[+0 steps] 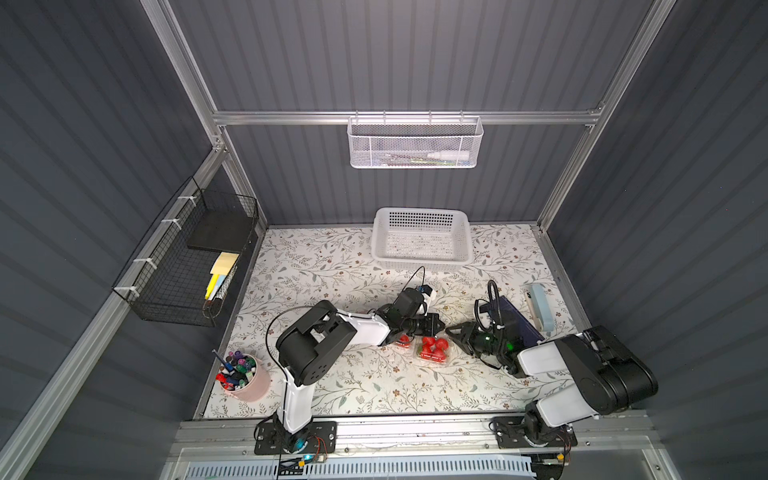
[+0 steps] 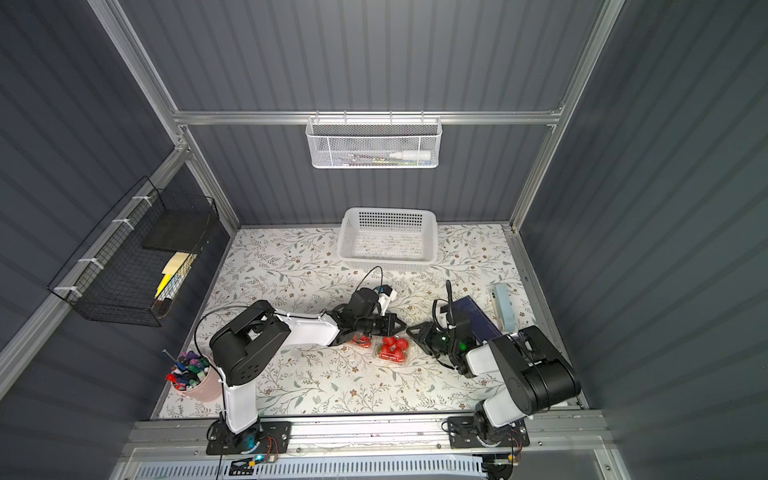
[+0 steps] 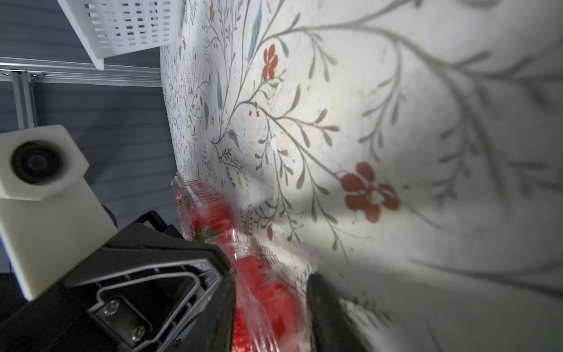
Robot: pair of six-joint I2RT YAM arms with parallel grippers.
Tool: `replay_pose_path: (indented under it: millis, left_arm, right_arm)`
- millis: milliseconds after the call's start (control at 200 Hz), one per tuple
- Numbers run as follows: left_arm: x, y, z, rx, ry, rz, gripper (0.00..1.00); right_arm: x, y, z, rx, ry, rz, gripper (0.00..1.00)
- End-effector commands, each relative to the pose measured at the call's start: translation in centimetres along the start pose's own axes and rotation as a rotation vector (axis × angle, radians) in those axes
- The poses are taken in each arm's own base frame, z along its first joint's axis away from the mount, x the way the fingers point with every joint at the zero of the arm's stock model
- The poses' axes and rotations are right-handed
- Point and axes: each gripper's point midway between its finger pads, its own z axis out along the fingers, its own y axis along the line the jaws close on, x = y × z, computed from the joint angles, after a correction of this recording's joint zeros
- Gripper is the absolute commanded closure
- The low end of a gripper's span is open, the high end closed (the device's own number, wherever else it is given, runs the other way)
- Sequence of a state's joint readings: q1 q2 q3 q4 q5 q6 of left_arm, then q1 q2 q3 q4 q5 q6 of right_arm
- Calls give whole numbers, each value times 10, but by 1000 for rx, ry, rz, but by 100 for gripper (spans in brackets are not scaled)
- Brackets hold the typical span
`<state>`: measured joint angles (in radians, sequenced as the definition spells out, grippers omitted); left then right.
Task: Pack strawberries into containers
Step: Close the packing box at the center of the board.
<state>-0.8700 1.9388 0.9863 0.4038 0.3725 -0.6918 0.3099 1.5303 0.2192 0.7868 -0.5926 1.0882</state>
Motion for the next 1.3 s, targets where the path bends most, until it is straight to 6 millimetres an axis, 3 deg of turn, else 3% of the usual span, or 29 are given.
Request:
replay_pose_path:
  millis: [0, 380, 680, 946, 1296]
  left_arm:
    - [1, -1, -6, -16, -7, -11, 100]
    - [-9, -8, -13, -5, -56, -34, 100]
    - [-16, -14, -19, -12, -101, -48, 100]
    - [-14, -13, -18, -13, -102, -59, 100]
    - [-12, -15, -18, -6, -105, -67, 100]
  right_arm:
    - [2, 10, -4, -53, 6, -8, 58]
    - [17, 12, -30, 48, 12, -127, 46]
    - [33, -5, -22, 77, 81, -89, 43]
    - [44, -5, -24, 81, 86, -114, 42]
    - [51, 11, -37, 29, 78, -196, 39]
